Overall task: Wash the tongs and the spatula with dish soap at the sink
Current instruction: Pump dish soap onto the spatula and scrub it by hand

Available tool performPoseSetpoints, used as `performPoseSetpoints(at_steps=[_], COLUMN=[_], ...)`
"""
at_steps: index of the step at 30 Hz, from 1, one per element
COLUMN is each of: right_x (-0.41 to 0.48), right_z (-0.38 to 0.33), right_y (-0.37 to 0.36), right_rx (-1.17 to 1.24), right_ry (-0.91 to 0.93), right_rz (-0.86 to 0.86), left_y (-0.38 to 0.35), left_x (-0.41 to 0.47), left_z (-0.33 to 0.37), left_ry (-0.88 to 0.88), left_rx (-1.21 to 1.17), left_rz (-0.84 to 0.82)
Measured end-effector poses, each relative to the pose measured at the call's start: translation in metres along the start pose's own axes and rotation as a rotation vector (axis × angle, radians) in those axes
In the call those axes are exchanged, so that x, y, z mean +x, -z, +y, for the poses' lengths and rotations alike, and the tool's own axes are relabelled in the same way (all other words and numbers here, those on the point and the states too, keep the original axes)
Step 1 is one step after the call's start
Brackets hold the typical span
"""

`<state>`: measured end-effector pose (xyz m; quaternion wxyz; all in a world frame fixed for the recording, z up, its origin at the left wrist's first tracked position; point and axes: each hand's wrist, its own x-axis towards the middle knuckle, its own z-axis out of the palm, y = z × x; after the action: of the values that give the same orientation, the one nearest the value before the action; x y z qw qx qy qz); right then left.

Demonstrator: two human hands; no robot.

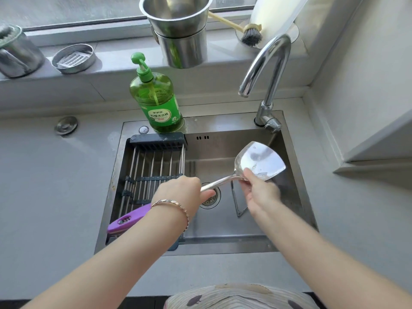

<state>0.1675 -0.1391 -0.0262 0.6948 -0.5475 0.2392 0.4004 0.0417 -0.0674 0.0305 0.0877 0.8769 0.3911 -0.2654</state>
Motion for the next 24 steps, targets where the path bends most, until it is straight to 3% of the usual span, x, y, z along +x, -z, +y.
performPoseSetpoints(at_steps=[2,7,11,16,24], right_x=[-0.005,0.013,0.024,0.047,0.12], right_z=[0.01,0.0,0.008,0.012,-0.024], right_y=[-0.003,0.014,0.028,0.032,0.032], right_rx=[0.021,-0.318,-0.448,-0.416,-0.807], right_ry=[-0.014,0.087,0.144,0.039,0.064], right_rz=[-0.045,-0.003,0.032,-0.054,0.031], left_y=[-0.001,-0.01,-0.017,-0.019,-0.04], left_x=[0.003,0.008,0.015,0.034,0.082], left_z=[0.004,0.002,0.014,0.025,0.025], left_ry=[0.008,0.031,0.015,0.03,0.088], left_rx=[-0.022,-0.043,-0.017,-0.001,-0.058], left_rz=[-0.009,-0.083,-0.134,-0.178,-0.295])
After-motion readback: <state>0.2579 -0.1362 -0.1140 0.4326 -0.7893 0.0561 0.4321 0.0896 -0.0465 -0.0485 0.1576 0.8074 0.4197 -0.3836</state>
